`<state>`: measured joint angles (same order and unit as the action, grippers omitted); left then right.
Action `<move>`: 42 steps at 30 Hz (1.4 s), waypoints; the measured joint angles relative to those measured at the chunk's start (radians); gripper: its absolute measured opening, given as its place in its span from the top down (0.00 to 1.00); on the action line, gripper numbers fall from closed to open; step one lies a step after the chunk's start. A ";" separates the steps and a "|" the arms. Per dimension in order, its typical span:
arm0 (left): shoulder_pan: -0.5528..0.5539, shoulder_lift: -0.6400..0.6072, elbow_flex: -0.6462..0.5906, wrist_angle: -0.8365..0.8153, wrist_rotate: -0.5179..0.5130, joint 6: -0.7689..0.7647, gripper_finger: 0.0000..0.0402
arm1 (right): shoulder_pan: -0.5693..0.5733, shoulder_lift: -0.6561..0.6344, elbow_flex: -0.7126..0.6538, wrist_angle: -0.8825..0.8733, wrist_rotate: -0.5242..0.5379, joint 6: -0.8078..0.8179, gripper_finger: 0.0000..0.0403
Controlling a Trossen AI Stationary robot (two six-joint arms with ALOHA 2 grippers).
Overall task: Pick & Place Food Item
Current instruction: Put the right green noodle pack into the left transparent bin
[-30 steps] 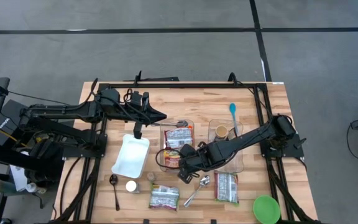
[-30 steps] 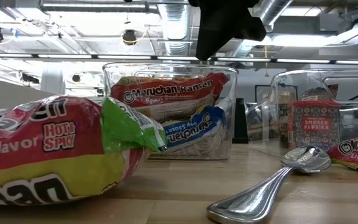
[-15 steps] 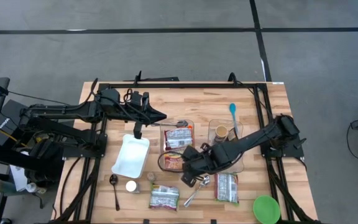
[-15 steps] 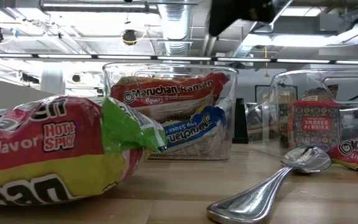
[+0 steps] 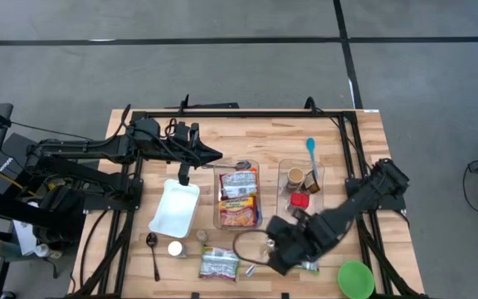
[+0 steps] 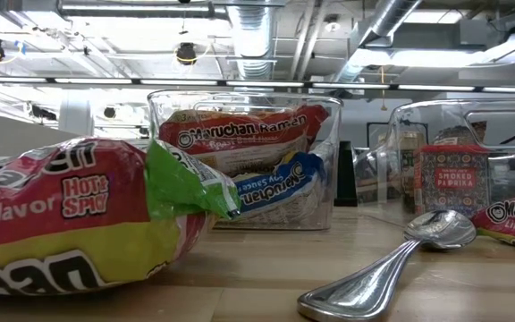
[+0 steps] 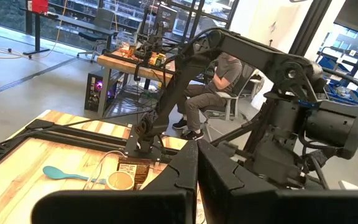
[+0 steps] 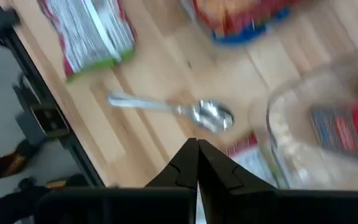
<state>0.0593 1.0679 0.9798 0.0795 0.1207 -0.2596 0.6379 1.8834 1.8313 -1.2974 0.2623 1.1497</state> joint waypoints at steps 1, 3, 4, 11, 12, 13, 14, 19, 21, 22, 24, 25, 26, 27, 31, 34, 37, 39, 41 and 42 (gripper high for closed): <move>0.000 0.000 0.000 0.000 0.000 0.000 1.00 | 0.018 0.001 0.000 -0.019 0.000 0.029 1.00; 0.000 0.000 0.000 0.000 0.000 0.000 1.00 | 0.054 0.001 0.000 -0.049 0.000 0.088 1.00; 0.000 0.000 0.000 0.000 0.000 0.000 1.00 | 0.071 0.001 0.000 -0.061 0.000 0.117 1.00; 0.000 0.000 0.000 0.000 0.000 0.000 1.00 | 0.181 0.001 -0.014 -0.095 0.000 0.310 1.00; 0.000 0.000 0.000 0.000 0.000 0.000 1.00 | 0.196 0.001 -0.022 -0.096 0.000 0.335 1.00; 0.000 0.000 0.000 0.000 0.000 0.000 1.00 | 0.210 0.002 -0.027 -0.102 0.000 0.359 1.00; 0.000 0.000 0.000 0.000 0.000 0.000 1.00 | 0.225 0.002 -0.034 -0.106 0.000 0.385 1.00; 0.000 0.000 0.000 0.000 0.000 0.000 1.00 | 0.287 0.002 -0.091 -0.110 0.000 0.519 1.00; 0.000 0.000 0.000 0.000 0.000 0.000 1.00 | 0.311 0.002 -0.115 -0.110 0.000 0.572 1.00; 0.000 0.000 0.000 0.000 0.000 0.000 1.00 | 0.322 0.002 -0.128 -0.107 0.000 0.598 1.00; 0.000 0.000 0.000 0.000 0.000 0.000 1.00 | 0.339 0.002 -0.155 -0.095 0.000 0.655 1.00; 0.000 0.000 0.000 0.000 0.000 0.000 1.00 | 0.347 0.002 -0.169 -0.089 0.000 0.681 1.00; 0.000 0.000 0.000 0.000 0.000 0.000 1.00 | 0.356 0.002 -0.181 -0.084 0.000 0.703 1.00; 0.000 0.000 0.000 0.000 0.000 0.000 1.00 | 0.364 0.002 -0.191 -0.078 0.000 0.720 1.00; 0.000 0.000 0.000 0.000 0.000 0.000 1.00 | 0.387 0.002 -0.248 -0.004 0.000 0.761 1.00; 0.000 0.000 0.000 0.000 0.000 0.000 1.00 | 0.403 0.002 -0.291 0.070 0.000 0.772 1.00; 0.000 0.000 0.000 0.000 0.000 0.000 1.00 | 0.408 0.002 -0.345 0.148 -0.002 0.788 1.00; 0.000 0.000 0.000 0.000 0.000 0.000 1.00 | 0.411 0.002 -0.381 0.217 -0.003 0.788 1.00; 0.000 0.000 0.000 0.000 0.000 0.000 1.00 | 0.409 0.003 -0.417 0.261 -0.004 0.788 1.00; 0.000 0.000 0.000 0.000 0.000 0.000 1.00 | 0.409 0.003 -0.432 0.278 -0.005 0.788 1.00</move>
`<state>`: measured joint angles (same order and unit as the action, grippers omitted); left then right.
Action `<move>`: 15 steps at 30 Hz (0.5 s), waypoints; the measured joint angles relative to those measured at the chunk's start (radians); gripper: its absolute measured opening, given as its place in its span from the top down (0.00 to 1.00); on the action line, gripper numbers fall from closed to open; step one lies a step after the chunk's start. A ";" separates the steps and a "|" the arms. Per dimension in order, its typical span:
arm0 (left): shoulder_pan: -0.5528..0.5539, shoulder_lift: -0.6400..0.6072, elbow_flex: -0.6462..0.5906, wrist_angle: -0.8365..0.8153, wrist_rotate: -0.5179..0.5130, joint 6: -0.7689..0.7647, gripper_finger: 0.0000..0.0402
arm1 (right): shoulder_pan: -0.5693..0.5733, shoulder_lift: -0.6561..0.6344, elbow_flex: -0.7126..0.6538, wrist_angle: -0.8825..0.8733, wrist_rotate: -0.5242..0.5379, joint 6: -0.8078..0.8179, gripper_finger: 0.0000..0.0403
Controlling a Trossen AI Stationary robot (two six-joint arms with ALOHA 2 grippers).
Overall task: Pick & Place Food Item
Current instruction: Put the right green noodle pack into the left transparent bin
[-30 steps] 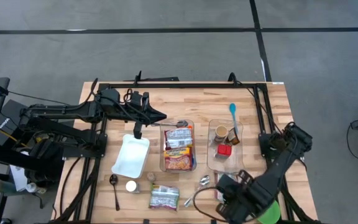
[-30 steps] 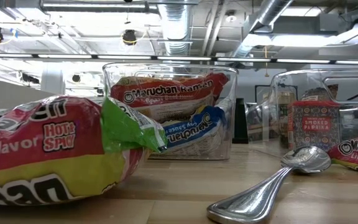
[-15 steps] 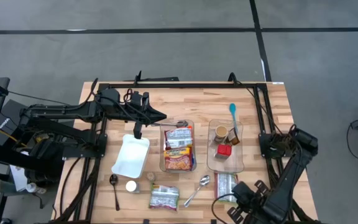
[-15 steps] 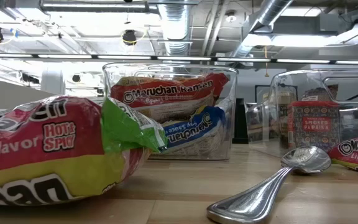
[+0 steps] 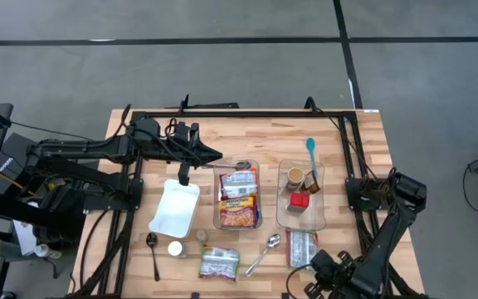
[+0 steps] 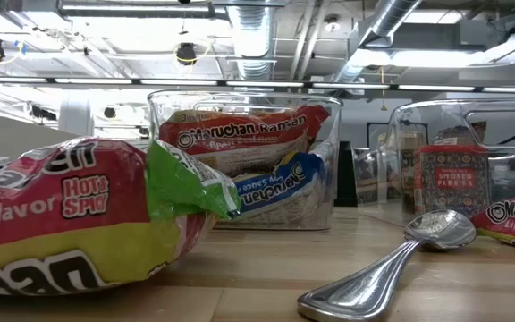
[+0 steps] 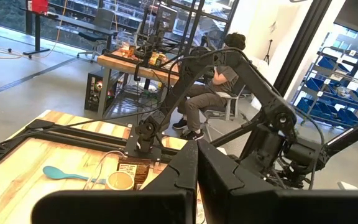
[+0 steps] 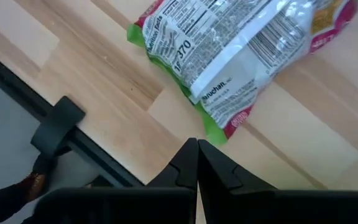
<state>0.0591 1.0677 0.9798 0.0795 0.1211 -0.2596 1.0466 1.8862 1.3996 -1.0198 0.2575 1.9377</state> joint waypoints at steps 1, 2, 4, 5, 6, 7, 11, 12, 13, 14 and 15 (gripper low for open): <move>0.000 0.000 0.000 0.000 0.000 0.000 1.00 | -0.001 0.000 -0.013 0.022 -0.005 0.000 1.00; 0.000 0.000 0.000 0.000 0.000 0.000 1.00 | -0.004 0.000 -0.027 0.037 -0.015 0.000 1.00; 0.000 0.000 0.000 0.000 0.000 0.000 1.00 | -0.009 0.000 -0.047 0.032 -0.039 0.000 1.00; 0.000 0.000 0.000 0.000 0.000 0.000 1.00 | -0.010 0.000 -0.050 0.030 -0.050 -0.004 1.00; 0.000 0.000 0.000 0.000 0.000 0.000 1.00 | -0.010 0.000 -0.051 0.034 -0.054 -0.008 1.00; 0.000 0.000 0.000 0.000 0.000 0.000 1.00 | -0.010 0.000 -0.051 0.034 -0.054 -0.015 1.00; 0.000 0.000 0.000 0.000 0.000 0.000 1.00 | -0.014 0.000 -0.052 0.036 -0.054 -0.068 1.00; 0.000 0.000 0.000 0.000 0.000 0.000 1.00 | -0.014 0.000 -0.052 0.037 -0.054 -0.081 1.00; 0.000 0.000 0.000 0.000 0.000 0.000 1.00 | -0.014 0.000 -0.052 0.036 -0.059 -0.085 1.00; 0.000 0.000 0.000 0.000 0.000 0.000 1.00 | -0.015 0.000 -0.052 0.036 -0.063 -0.086 1.00; 0.000 0.000 0.000 0.000 0.000 0.000 1.00 | -0.018 0.000 -0.052 0.036 -0.069 -0.087 1.00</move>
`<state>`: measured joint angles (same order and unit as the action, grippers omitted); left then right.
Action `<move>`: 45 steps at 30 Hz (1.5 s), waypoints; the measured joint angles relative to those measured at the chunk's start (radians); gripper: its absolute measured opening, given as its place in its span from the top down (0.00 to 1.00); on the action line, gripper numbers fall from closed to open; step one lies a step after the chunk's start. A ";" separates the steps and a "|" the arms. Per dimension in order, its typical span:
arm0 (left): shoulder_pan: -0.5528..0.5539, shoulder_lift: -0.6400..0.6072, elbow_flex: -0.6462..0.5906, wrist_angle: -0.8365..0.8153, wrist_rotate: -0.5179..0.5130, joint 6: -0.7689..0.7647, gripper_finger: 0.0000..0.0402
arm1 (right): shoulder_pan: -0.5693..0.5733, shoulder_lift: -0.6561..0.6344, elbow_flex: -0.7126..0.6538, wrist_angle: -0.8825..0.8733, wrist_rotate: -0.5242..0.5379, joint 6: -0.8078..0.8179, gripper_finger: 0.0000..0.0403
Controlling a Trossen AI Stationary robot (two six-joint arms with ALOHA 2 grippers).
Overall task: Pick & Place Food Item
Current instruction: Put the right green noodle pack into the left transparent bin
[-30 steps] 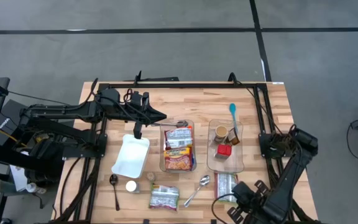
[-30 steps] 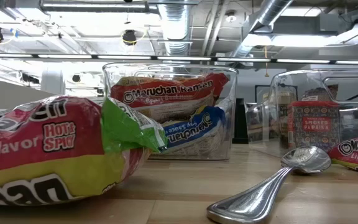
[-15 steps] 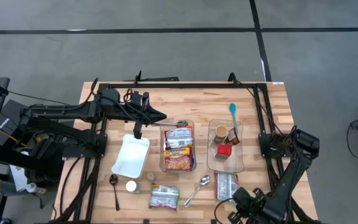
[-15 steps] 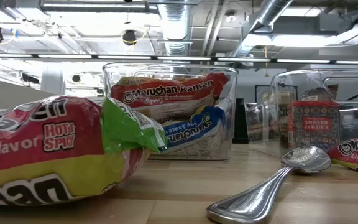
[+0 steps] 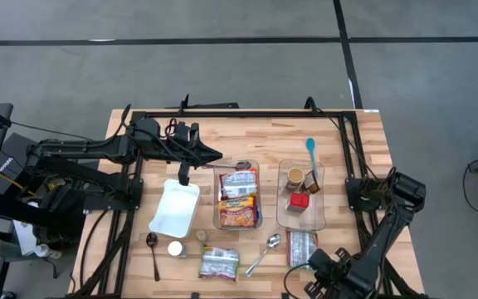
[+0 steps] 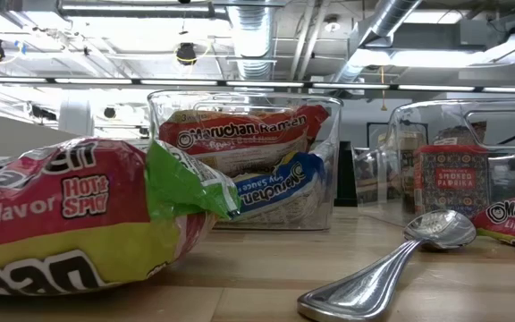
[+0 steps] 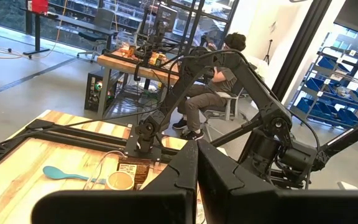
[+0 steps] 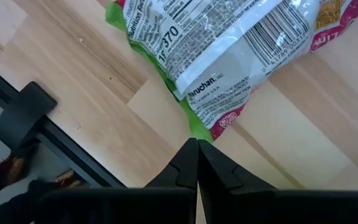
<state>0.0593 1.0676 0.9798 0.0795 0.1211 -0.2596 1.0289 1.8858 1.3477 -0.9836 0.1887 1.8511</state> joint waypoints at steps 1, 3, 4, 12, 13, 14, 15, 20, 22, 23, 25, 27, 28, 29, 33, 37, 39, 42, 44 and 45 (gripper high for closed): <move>0.000 0.000 0.000 0.000 0.000 0.000 1.00 | -0.003 0.000 0.000 0.000 -0.007 0.000 1.00; 0.000 0.000 0.000 0.000 0.000 0.000 1.00 | -0.005 0.000 0.000 0.001 -0.012 0.000 1.00; 0.000 0.000 0.000 0.000 0.000 0.000 1.00 | -0.005 0.000 0.000 0.002 -0.012 0.000 1.00; 0.000 0.000 0.000 0.000 0.000 0.000 1.00 | -0.018 0.000 0.000 0.001 -0.012 -0.003 0.84; 0.000 0.000 0.000 0.000 0.000 0.000 1.00 | -0.018 0.000 0.000 0.000 -0.012 -0.003 0.81; 0.000 0.000 0.000 0.000 0.000 0.000 1.00 | -0.018 0.000 0.000 -0.002 -0.012 -0.003 0.77; 0.000 0.000 0.000 0.000 0.000 0.000 1.00 | -0.018 0.000 0.000 -0.003 -0.012 -0.003 0.73; 0.000 0.000 0.000 0.000 0.000 0.000 1.00 | -0.017 0.000 0.000 -0.006 -0.010 -0.003 0.57; 0.000 0.000 0.000 0.000 0.000 0.000 1.00 | -0.017 0.000 -0.001 -0.005 -0.008 -0.003 0.52; 0.000 0.000 0.000 0.000 0.000 0.000 1.00 | -0.017 0.000 -0.006 0.001 -0.008 -0.002 0.49; 0.000 0.000 0.000 0.000 0.000 0.000 1.00 | -0.017 0.000 -0.026 0.017 -0.008 0.000 0.46; 0.000 0.000 0.000 0.000 0.000 0.000 1.00 | -0.017 0.000 -0.053 0.048 -0.008 0.002 0.44; 0.000 0.000 0.000 0.000 0.000 0.000 1.00 | -0.017 0.000 -0.068 0.067 -0.008 0.005 0.44; 0.000 0.000 0.000 0.000 0.000 0.000 1.00 | -0.017 0.000 -0.081 0.075 -0.008 0.007 0.44; 0.000 0.000 0.000 0.000 0.000 0.000 1.00 | -0.017 0.000 -0.112 0.095 -0.008 0.008 0.45; 0.000 0.000 0.000 0.000 0.000 0.000 1.00 | -0.017 0.000 -0.130 0.111 -0.008 0.004 0.47; 0.000 0.000 0.000 0.000 0.000 0.000 1.00 | -0.017 0.000 -0.138 0.123 -0.007 -0.005 0.48; 0.000 0.000 0.000 0.000 0.000 0.000 1.00 | -0.017 0.000 -0.148 0.142 -0.007 -0.015 0.50; 0.000 0.000 0.000 0.000 0.000 0.000 1.00 | -0.017 0.000 -0.157 0.163 -0.006 -0.016 0.51; 0.000 0.000 0.000 0.000 0.000 0.000 1.00 | -0.017 0.000 -0.162 0.169 -0.006 -0.016 0.51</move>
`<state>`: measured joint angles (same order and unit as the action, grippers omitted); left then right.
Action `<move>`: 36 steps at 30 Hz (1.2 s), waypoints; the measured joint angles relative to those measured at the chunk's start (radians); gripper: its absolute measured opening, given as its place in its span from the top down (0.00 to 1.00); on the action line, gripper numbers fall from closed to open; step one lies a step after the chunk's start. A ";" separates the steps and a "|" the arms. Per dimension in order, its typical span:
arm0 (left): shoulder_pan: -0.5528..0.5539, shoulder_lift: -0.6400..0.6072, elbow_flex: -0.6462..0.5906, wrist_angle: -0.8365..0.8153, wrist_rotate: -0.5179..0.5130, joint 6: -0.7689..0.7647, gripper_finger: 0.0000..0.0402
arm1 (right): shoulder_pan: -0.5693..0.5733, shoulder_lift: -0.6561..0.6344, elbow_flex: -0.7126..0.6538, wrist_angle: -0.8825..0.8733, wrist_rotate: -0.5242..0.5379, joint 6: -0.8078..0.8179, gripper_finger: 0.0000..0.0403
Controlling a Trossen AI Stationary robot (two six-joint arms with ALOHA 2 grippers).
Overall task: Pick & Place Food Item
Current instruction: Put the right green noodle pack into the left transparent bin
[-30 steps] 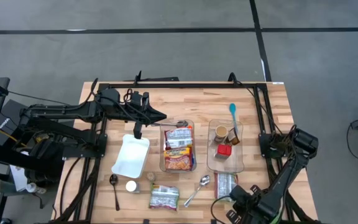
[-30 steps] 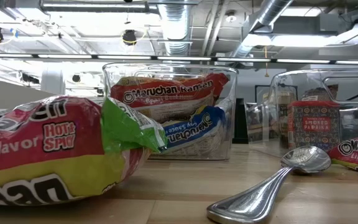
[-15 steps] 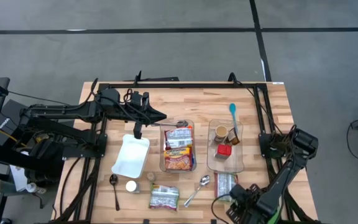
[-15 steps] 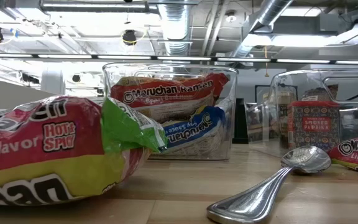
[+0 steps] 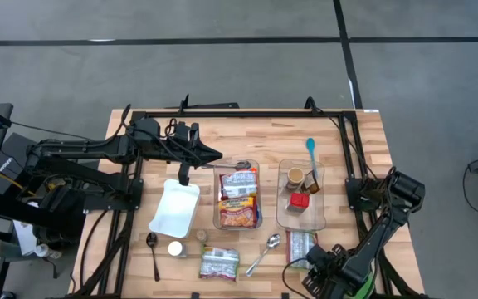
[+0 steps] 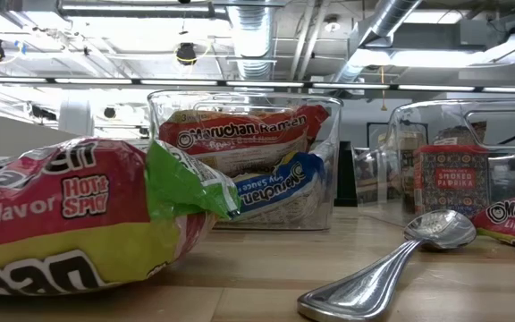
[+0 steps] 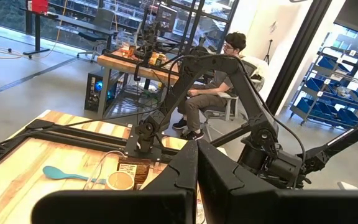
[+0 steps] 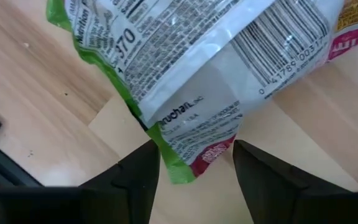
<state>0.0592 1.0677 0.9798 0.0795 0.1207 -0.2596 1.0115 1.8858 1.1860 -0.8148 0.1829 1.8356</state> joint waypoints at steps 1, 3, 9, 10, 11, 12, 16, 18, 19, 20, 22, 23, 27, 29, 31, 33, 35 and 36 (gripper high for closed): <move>0.000 0.000 0.000 0.000 0.000 0.000 1.00 | 0.000 0.000 -0.004 0.002 0.000 0.001 0.52; 0.000 0.000 0.000 0.000 0.000 0.000 1.00 | 0.000 0.000 -0.018 0.030 0.001 0.014 0.53; 0.000 0.000 0.000 0.000 0.000 0.000 1.00 | 0.000 0.000 -0.035 0.056 0.001 0.023 0.59; 0.000 0.000 0.000 0.000 0.000 0.000 1.00 | 0.000 0.000 -0.036 0.056 0.001 0.023 0.61; 0.000 0.000 0.000 0.000 0.000 0.000 1.00 | 0.000 0.000 -0.036 0.056 0.001 0.023 0.63; 0.000 0.000 0.000 0.000 0.000 0.000 1.00 | 0.000 0.000 -0.036 0.057 0.001 0.023 0.65; 0.000 0.000 0.000 0.000 0.000 0.000 1.00 | 0.000 0.000 -0.036 0.057 0.001 0.023 0.74; 0.000 0.000 0.000 0.000 0.000 0.000 1.00 | 0.000 0.000 -0.035 0.058 0.001 0.023 0.79; 0.000 0.000 0.000 0.000 0.000 0.000 1.00 | 0.000 0.000 -0.036 0.060 0.001 0.023 0.82; 0.000 0.000 0.000 0.000 0.000 0.000 1.00 | 0.000 0.000 -0.036 0.063 0.001 0.023 0.84; 0.000 0.000 0.000 0.000 0.000 0.000 1.00 | 0.000 0.000 -0.036 0.068 0.001 0.023 0.88; 0.000 0.000 0.000 0.000 0.000 0.000 1.00 | 0.000 0.000 -0.035 0.071 0.001 0.023 0.90; 0.000 0.000 0.000 0.000 0.000 0.000 1.00 | 0.000 0.000 -0.023 0.071 0.001 0.019 0.97; 0.000 0.000 0.000 0.000 0.000 0.000 1.00 | 0.000 0.000 -0.011 0.069 0.001 0.010 0.98; 0.000 0.000 0.000 0.000 0.000 0.000 1.00 | 0.000 0.000 0.005 0.068 0.001 -0.010 0.99; 0.000 0.000 0.000 0.000 0.000 0.000 1.00 | 0.000 0.000 0.022 0.067 0.001 -0.027 0.98; 0.000 0.000 0.000 0.000 0.000 0.000 1.00 | 0.000 0.000 0.042 0.059 0.001 -0.041 0.98; 0.000 0.000 0.000 0.000 0.000 0.000 1.00 | 0.000 0.000 0.053 0.053 0.001 -0.049 0.98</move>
<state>0.0590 1.0679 0.9798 0.0795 0.1209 -0.2596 1.0119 1.8858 1.2394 -0.7618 0.1841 1.7863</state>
